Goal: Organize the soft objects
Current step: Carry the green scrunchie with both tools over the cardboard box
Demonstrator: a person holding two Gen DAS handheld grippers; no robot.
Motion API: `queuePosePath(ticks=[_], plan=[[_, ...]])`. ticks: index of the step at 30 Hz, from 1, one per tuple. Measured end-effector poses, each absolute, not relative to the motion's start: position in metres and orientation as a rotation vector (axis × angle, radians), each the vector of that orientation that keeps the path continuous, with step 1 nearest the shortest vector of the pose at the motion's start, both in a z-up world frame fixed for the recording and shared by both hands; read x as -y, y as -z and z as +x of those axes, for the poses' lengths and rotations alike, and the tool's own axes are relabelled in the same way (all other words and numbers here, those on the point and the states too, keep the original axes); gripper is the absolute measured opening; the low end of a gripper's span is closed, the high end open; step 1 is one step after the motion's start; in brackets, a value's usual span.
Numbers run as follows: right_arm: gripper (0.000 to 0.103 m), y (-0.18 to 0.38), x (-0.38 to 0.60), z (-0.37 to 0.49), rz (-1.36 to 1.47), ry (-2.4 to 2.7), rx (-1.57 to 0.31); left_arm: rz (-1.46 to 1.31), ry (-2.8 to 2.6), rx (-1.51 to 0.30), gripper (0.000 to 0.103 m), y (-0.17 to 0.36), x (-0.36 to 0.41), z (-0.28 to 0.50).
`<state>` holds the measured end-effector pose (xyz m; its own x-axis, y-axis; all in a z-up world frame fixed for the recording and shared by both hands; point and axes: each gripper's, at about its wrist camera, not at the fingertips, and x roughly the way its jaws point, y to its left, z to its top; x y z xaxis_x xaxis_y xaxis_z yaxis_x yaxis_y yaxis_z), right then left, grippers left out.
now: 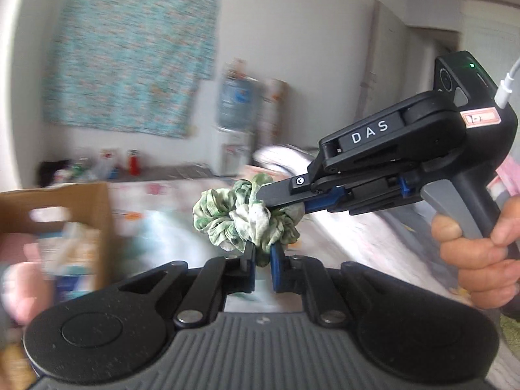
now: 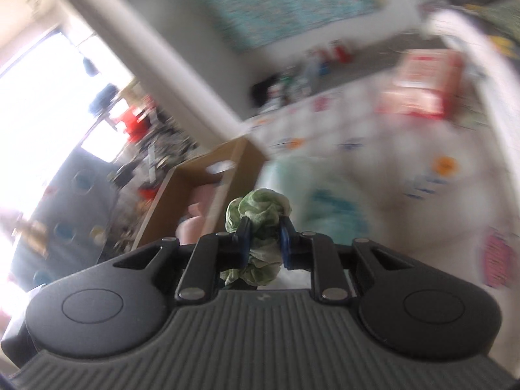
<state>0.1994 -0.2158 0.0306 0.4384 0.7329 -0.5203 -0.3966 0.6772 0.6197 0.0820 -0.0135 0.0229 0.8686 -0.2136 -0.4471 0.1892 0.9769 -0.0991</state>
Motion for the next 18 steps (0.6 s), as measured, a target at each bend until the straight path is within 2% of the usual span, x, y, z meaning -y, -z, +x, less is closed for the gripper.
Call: queuePosePath(ticks=[6, 13, 16, 18], plan=[[0.017, -0.037, 0.096, 0.220, 0.353, -0.927, -0.958, -0.154, 0.002, -0.491, 0.010, -0.025, -0.068, 0.059], [0.017, -0.009, -0.031, 0.225, 0.189, -1.028, -1.110, -0.246, -0.158, -0.619, 0.011, -0.001, -0.132, 0.060], [0.017, 0.010, -0.064, 0.229, 0.127, -1.023, -1.166, -0.230, -0.182, -0.712, 0.015, 0.013, -0.144, 0.071], [0.011, 0.024, -0.079, 0.236, 0.093, -1.014, -1.203, -0.247, -0.168, -0.742, 0.026, 0.019, -0.154, 0.062]])
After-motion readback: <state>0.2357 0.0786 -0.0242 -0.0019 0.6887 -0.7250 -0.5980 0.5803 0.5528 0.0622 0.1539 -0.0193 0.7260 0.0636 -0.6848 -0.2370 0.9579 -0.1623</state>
